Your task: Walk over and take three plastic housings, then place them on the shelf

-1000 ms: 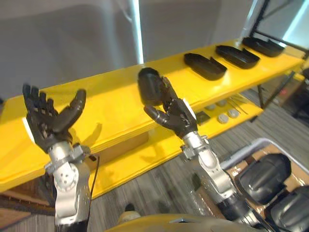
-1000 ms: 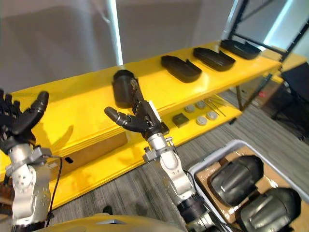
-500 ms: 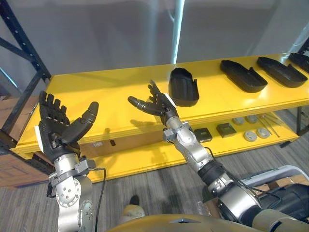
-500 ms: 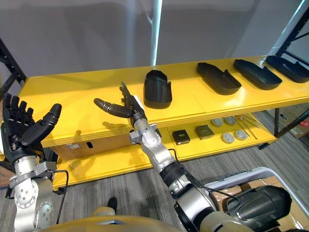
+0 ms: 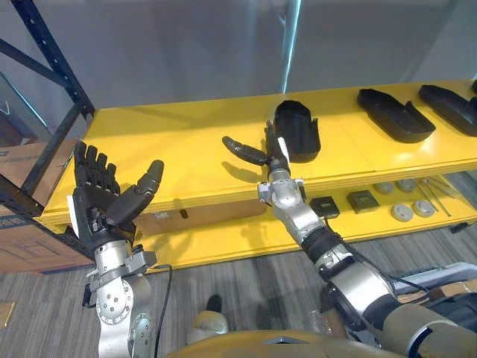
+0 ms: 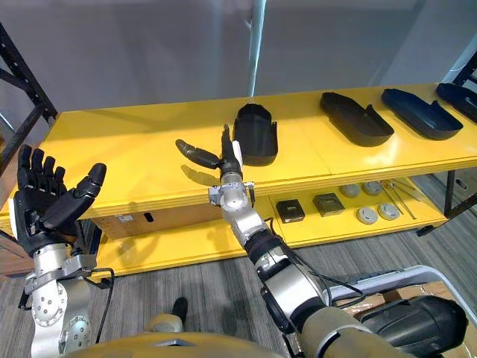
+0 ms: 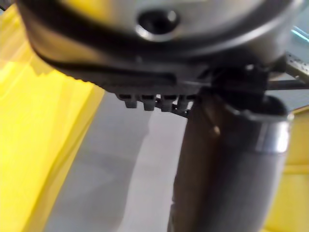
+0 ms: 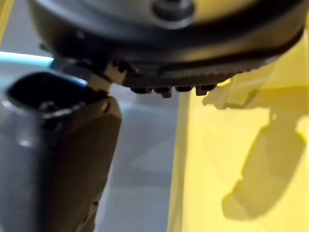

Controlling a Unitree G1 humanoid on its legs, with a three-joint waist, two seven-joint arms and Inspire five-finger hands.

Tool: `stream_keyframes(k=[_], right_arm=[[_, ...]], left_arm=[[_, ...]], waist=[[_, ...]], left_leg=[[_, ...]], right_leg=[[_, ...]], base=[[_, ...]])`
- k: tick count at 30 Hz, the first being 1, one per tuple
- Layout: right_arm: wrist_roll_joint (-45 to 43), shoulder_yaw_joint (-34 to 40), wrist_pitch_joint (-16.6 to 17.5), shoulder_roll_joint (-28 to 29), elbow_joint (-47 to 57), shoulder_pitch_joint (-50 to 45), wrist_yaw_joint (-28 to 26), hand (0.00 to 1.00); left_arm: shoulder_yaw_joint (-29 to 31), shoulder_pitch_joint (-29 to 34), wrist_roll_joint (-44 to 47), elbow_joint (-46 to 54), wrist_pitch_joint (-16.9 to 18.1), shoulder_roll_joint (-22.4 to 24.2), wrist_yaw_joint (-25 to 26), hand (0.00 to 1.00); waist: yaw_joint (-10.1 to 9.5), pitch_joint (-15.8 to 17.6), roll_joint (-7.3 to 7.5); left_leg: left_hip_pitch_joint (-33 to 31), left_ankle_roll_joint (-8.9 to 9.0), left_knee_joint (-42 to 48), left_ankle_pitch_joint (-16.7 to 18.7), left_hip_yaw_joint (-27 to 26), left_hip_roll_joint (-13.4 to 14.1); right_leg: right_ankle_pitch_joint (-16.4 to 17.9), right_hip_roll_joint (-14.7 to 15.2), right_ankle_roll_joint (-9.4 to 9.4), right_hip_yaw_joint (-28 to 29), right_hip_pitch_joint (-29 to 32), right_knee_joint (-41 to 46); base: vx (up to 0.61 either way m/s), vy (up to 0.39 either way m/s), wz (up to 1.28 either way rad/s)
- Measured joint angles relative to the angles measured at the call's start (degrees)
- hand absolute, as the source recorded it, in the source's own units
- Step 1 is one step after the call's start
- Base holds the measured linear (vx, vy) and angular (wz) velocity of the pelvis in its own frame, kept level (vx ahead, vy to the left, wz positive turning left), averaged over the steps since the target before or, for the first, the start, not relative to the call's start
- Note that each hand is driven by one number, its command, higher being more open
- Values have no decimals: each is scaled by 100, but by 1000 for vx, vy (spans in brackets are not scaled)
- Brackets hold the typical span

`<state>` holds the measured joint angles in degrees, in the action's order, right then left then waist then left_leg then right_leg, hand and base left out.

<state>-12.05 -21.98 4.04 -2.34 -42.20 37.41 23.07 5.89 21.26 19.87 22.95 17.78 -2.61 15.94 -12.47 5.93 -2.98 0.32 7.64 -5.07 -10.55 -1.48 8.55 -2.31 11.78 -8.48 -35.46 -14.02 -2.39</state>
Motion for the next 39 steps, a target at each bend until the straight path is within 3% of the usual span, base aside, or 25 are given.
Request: stream_keyframes(k=[16, 39], right_arm=[[-8, 185, -50, -15, -97, 170, 143, 100], [-188, 468, 12, -13, -187, 158, 261, 100]], left_arm=[[-347, -96, 1, 1, 83, 6, 8, 100], [-579, -333, 0, 2, 63, -7, 26, 100]], waist=[[21, 309, 45], [48, 324, 52]], left_leg=[[-6, -19, 0, -33, 21, -2], [27, -22, -1, -37, -99, 12]], right_leg=[[0, 1, -3, -33, -6, 16], [-5, 22, -2, 116, 66, 52]], base=[[0, 0, 1], [0, 0, -2]])
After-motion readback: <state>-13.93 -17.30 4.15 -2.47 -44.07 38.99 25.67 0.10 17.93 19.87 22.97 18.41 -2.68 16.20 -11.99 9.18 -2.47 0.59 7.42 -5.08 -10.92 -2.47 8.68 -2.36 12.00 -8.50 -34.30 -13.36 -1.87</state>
